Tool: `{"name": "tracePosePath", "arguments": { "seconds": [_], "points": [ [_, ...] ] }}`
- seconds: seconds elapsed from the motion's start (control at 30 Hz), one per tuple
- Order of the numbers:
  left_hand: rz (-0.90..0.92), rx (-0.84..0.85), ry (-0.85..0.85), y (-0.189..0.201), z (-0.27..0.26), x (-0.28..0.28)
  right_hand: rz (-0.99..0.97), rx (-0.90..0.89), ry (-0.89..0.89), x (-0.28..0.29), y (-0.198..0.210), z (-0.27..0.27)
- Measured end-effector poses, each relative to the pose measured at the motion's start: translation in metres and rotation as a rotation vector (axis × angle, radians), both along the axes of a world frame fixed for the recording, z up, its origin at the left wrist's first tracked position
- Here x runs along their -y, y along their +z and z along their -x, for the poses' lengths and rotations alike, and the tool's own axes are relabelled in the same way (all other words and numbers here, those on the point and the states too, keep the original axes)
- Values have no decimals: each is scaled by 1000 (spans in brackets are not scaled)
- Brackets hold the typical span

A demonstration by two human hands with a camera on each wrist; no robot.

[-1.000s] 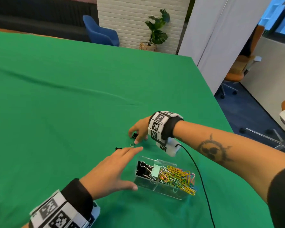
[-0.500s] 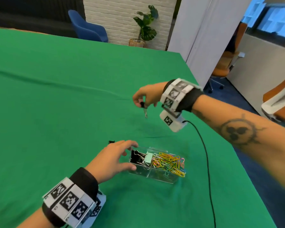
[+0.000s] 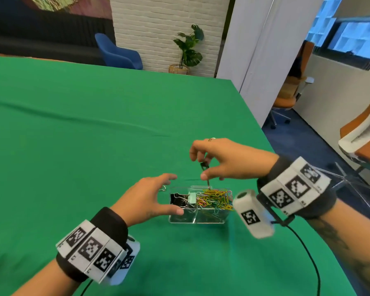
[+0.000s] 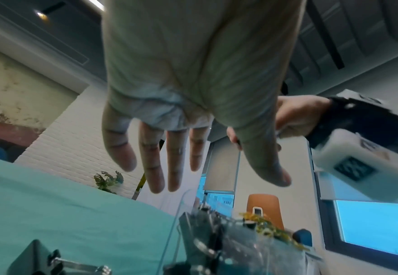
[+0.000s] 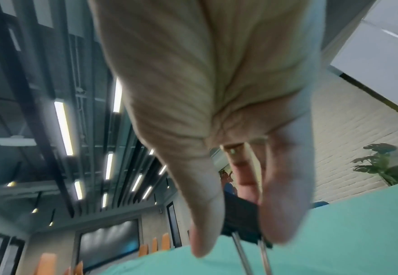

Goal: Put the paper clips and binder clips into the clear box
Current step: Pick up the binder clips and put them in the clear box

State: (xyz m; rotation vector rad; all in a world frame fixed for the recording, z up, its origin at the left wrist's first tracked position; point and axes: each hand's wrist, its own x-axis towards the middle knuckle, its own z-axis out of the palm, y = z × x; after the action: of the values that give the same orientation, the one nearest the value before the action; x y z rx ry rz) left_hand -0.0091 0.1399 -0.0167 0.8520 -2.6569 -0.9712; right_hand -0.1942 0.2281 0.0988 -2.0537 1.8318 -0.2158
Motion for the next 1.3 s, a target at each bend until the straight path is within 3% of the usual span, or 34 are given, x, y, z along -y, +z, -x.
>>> {"name": "tracePosePath", "arguments": {
  "seconds": [0.23, 0.37, 0.67, 0.83, 0.97, 1.13, 1.3],
  "points": [
    [-96, 141, 23, -5, 3, 1, 15, -424, 118, 20, -45, -48],
    [-116, 97, 65, -9, -4, 3, 18, -516, 161, 29, -56, -61],
    [-136, 33, 147, -11, -18, 15, 35, -550, 176, 24, -60, -64],
    [-160, 42, 157, -8, -27, 20, 41, -384, 78, 19, -49, -46],
    [-56, 163, 246, -12, -30, 41, 100, -351, -58, 7, -31, -19],
    [96, 502, 187, -32, -16, 65, 131, -346, -146, -8, -19, 8],
    [201, 529, 202, -37, -1, 68, 106, -319, -226, -19, -20, 35]
  ]
}}
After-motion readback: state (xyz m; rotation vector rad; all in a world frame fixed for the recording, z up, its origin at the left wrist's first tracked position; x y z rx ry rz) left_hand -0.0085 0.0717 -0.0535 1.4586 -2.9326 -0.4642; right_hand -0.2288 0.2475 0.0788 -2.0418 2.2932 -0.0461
